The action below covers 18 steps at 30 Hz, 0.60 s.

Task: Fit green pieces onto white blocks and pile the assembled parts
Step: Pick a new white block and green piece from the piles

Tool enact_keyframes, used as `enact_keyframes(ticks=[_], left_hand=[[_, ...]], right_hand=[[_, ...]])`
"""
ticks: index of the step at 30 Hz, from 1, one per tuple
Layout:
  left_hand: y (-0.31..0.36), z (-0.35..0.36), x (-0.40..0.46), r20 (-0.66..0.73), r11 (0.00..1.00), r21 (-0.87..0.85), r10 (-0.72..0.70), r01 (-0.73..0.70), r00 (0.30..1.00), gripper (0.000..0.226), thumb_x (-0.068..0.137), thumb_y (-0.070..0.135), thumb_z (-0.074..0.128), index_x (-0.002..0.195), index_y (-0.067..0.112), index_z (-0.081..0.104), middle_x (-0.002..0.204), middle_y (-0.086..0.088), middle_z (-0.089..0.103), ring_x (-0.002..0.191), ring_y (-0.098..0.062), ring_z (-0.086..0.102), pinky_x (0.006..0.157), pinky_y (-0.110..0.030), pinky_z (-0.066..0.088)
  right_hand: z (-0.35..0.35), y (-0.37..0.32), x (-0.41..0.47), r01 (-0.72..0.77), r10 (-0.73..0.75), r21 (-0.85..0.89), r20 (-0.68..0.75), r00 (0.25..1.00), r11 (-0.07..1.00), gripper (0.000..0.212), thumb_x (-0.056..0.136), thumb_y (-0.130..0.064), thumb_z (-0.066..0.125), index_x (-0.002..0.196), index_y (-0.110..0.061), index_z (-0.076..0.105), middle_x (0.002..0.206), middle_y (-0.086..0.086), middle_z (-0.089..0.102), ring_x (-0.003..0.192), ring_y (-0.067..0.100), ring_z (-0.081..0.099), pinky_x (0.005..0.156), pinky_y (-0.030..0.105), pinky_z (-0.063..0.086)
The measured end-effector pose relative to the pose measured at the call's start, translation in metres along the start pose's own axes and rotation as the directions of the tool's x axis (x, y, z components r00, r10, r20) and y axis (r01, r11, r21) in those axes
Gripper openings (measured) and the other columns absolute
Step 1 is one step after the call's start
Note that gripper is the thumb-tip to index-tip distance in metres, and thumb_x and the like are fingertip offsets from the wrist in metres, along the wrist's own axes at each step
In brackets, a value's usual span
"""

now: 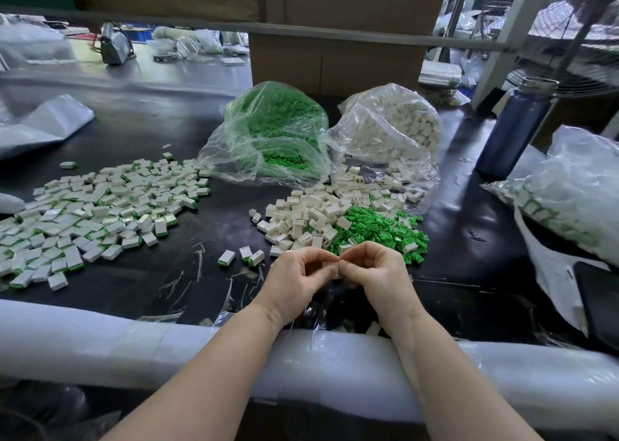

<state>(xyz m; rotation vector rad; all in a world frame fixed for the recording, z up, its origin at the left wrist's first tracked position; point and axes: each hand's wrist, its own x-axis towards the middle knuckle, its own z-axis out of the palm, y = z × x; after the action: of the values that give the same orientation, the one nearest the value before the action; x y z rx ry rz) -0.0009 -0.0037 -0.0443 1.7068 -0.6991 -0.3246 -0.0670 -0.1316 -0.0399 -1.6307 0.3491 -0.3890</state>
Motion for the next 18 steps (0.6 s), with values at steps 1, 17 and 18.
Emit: enact_keyframes(ticks=[1, 17, 18], left_hand=[[-0.0002, 0.0006, -0.0001, 0.007, 1.000, -0.003, 0.005, -0.005, 1.000, 0.023, 0.081, 0.002, 0.067, 0.086, 0.024, 0.066, 0.078, 0.007, 0.066, 0.073, -0.001, 0.061, 0.072, -0.012, 0.048], [-0.0057, -0.0019, 0.0021, -0.001, 0.996, 0.062, -0.057, 0.056, 0.998, 0.020, 0.091, 0.015, 0.057, 0.075, 0.027, 0.063, 0.059, 0.009, 0.062, 0.055, 0.001, 0.054, 0.063, -0.016, 0.047], [-0.0051, -0.0018, 0.0019, 0.003, 0.996, 0.067, -0.062, 0.062, 0.998, 0.020, 0.091, 0.014, 0.058, 0.076, 0.027, 0.063, 0.059, 0.009, 0.061, 0.055, 0.000, 0.053, 0.063, -0.016, 0.047]], right_hand=[[-0.0003, 0.0009, 0.0007, -0.006, 0.006, 0.018, -0.008, 1.000, 1.000, 0.014, 0.077, 0.007, 0.066, 0.073, -0.006, 0.064, 0.057, 0.000, 0.062, 0.049, 0.005, 0.055, 0.049, 0.016, 0.045], [0.0047, 0.0010, -0.0005, -0.005, 0.005, -0.102, 0.005, 1.000, 0.995, 0.017, 0.088, -0.006, 0.061, 0.071, -0.009, 0.063, 0.056, -0.001, 0.061, 0.048, 0.004, 0.053, 0.051, 0.016, 0.046], [0.0050, 0.0008, -0.0003, -0.004, 0.005, -0.120, 0.008, 1.000, 0.993, 0.018, 0.088, -0.006, 0.062, 0.070, -0.009, 0.063, 0.055, -0.002, 0.060, 0.047, 0.004, 0.052, 0.050, 0.016, 0.046]])
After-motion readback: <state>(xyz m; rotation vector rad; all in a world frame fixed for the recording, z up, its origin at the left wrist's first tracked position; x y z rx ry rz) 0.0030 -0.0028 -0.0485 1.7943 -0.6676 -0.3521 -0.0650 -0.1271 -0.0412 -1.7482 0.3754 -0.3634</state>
